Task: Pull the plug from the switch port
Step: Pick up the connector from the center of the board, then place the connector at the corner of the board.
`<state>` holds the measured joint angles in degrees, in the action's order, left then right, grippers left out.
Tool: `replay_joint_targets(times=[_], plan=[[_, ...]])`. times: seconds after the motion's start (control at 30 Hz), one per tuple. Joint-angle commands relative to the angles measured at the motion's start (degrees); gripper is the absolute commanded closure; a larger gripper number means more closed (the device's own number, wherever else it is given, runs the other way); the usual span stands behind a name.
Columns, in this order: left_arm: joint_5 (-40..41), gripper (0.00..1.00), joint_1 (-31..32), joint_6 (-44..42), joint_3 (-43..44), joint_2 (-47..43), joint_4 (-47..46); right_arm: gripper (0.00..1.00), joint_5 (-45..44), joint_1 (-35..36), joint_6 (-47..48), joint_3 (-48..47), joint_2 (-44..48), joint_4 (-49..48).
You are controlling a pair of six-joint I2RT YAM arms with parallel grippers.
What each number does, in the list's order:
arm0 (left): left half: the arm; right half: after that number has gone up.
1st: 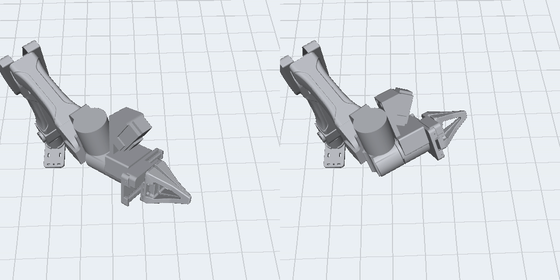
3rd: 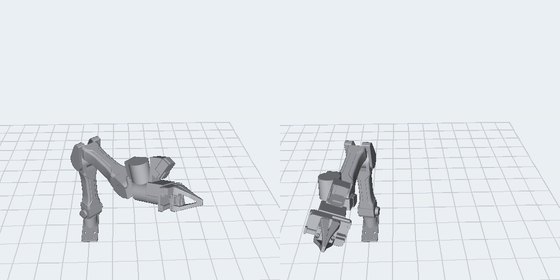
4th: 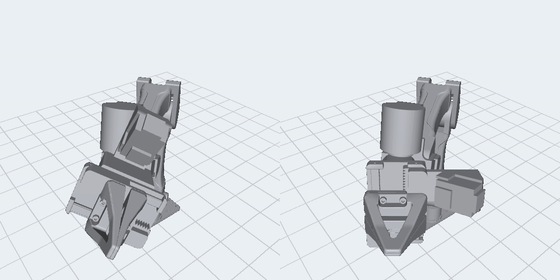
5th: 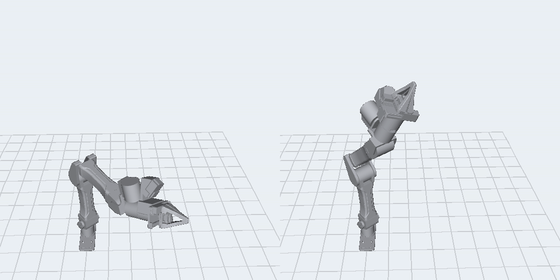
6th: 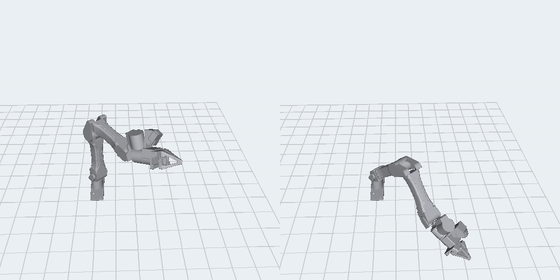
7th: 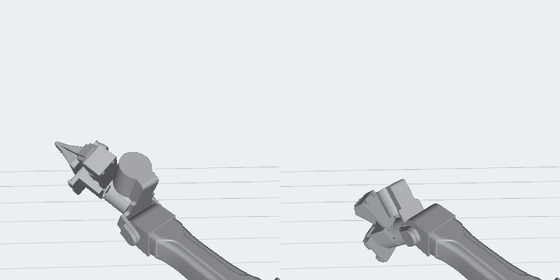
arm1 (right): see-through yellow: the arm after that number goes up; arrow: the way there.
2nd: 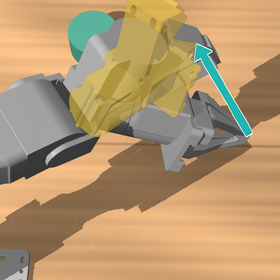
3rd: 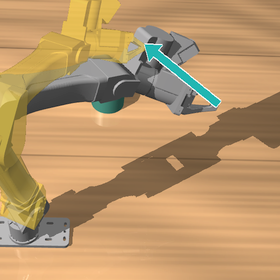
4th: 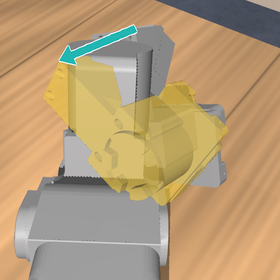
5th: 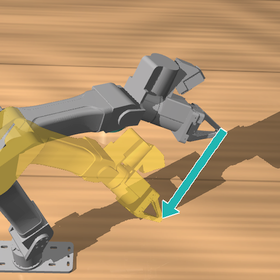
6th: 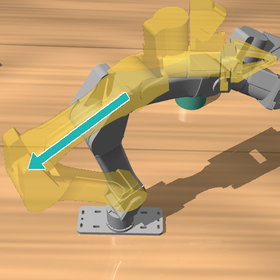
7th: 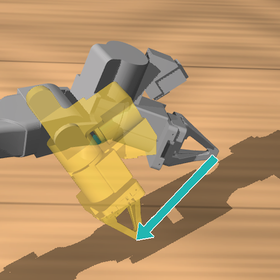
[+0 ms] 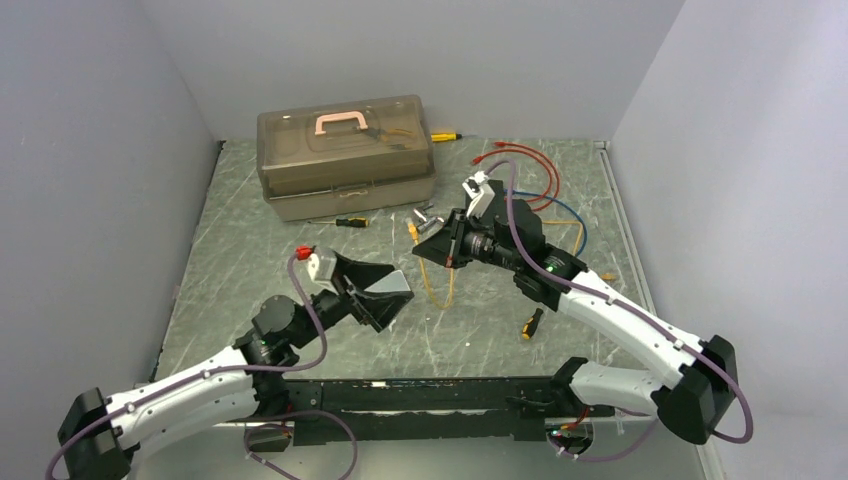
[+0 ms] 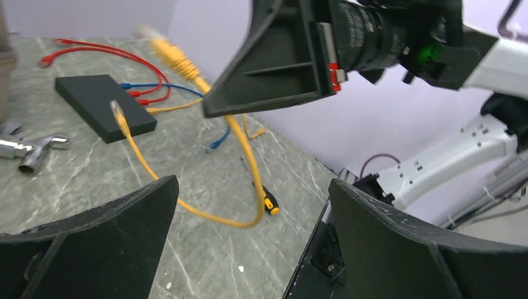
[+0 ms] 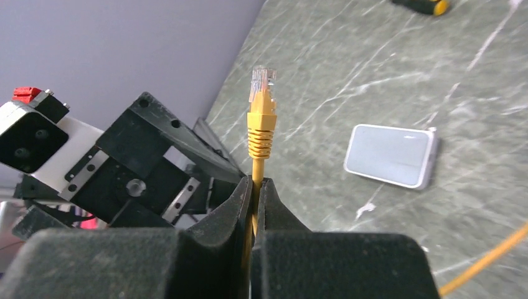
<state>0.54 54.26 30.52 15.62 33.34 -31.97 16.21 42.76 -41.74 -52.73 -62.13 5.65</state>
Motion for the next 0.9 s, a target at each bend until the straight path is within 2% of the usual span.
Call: replay_joint_targets(times=[0.0, 0.13, 0.3, 0.53, 0.6, 0.67, 0.73, 0.87], plan=[[-9.51, 0.01, -0.01, -3.67, 4.72, 6.54, -8.76, 1.0, 8.7, -0.22, -7.0, 0.42, -1.46, -11.05], [-9.42, 0.0, -0.09, -3.06, 8.46, 12.17, -5.09, 1.0, 9.26, -0.22, -8.2, 1.3, -1.62, -13.59], [-7.78, 0.01, -0.03, -2.59, 9.16, 14.45, -4.82, 1.0, 9.45, -0.29, -8.37, 1.81, -1.34, -14.41], [-7.63, 0.22, -0.01, -2.41, 10.74, 16.39, -3.16, 1.0, 9.14, -0.18, -7.97, 2.29, -1.01, -14.25], [-7.51, 0.3, -0.01, -2.07, 10.68, 16.57, -3.15, 1.0, 9.21, -0.21, -7.92, 2.32, -0.96, -14.27], [-7.2, 0.43, 0.05, -1.91, 10.46, 16.58, -3.1, 1.0, 9.44, -0.2, -7.61, 2.44, -0.64, -14.29], [-6.38, 0.61, -0.03, -1.63, 10.32, 16.58, -2.82, 1.0, 8.87, -0.05, -7.14, 2.67, 0.1, -14.04], [-5.97, 0.9, -0.03, -1.45, 10.65, 16.44, -1.82, 1.0, 8.23, -0.04, -6.16, 2.86, 1.55, -12.91]])
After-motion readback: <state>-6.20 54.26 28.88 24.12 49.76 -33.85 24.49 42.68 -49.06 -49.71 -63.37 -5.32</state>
